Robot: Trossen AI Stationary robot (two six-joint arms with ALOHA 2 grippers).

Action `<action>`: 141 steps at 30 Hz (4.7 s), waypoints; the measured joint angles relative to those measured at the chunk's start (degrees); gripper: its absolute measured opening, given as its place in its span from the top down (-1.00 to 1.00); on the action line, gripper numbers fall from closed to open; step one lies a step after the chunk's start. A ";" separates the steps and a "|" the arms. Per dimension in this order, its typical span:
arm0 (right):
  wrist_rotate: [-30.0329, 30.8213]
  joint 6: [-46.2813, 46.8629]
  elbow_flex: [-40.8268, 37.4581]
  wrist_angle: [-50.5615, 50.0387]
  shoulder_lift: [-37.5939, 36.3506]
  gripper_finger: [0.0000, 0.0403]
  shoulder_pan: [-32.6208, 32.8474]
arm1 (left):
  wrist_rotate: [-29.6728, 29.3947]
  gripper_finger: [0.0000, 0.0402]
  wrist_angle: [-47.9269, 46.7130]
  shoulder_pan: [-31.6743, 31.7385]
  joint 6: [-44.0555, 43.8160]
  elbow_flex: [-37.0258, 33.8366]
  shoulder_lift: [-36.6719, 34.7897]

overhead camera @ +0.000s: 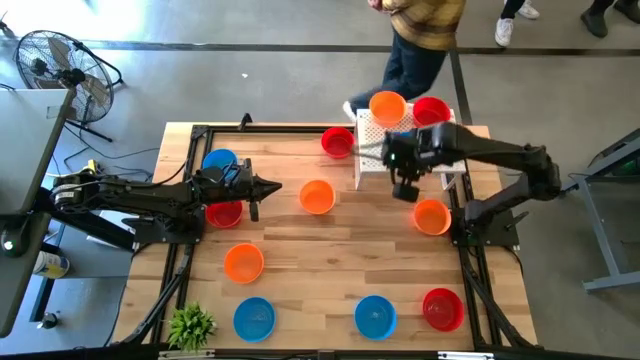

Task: Pick & Place Mini bowls
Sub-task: Put the blue bowl on the shelf, then stack the red bowl on the red bowl on the shelf

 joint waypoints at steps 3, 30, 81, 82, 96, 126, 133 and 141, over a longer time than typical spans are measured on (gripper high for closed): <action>-1.84 -4.48 -0.55 1.54 -0.01 1.00 -4.95 | -0.02 1.00 0.00 0.00 0.00 0.00 -0.01; -2.56 -11.21 -9.25 7.36 -0.02 0.99 -12.88 | -0.10 1.00 -0.26 -0.01 0.02 0.00 -0.01; -3.15 -11.63 -9.21 8.32 0.04 0.97 -12.86 | -0.09 1.00 -0.04 -0.01 0.02 0.00 -0.01; -3.15 -11.63 -9.21 8.34 0.04 0.97 -12.86 | -0.09 1.00 -0.04 -0.01 0.02 0.00 0.00; -1.58 -12.88 -8.97 8.61 3.67 0.95 -12.82 | -0.07 1.00 0.00 -0.01 0.02 0.00 0.00; -11.97 -4.19 -26.02 33.35 -20.18 0.83 -6.16 | -0.07 1.00 -0.07 0.00 0.02 0.00 0.00; -12.61 -2.36 -40.08 56.43 -28.35 0.95 0.87 | -0.07 1.00 -0.07 0.00 0.02 0.00 0.00; -12.20 -3.72 -54.70 83.59 -31.26 0.98 7.35 | -0.22 1.00 -0.50 0.00 0.37 0.00 0.00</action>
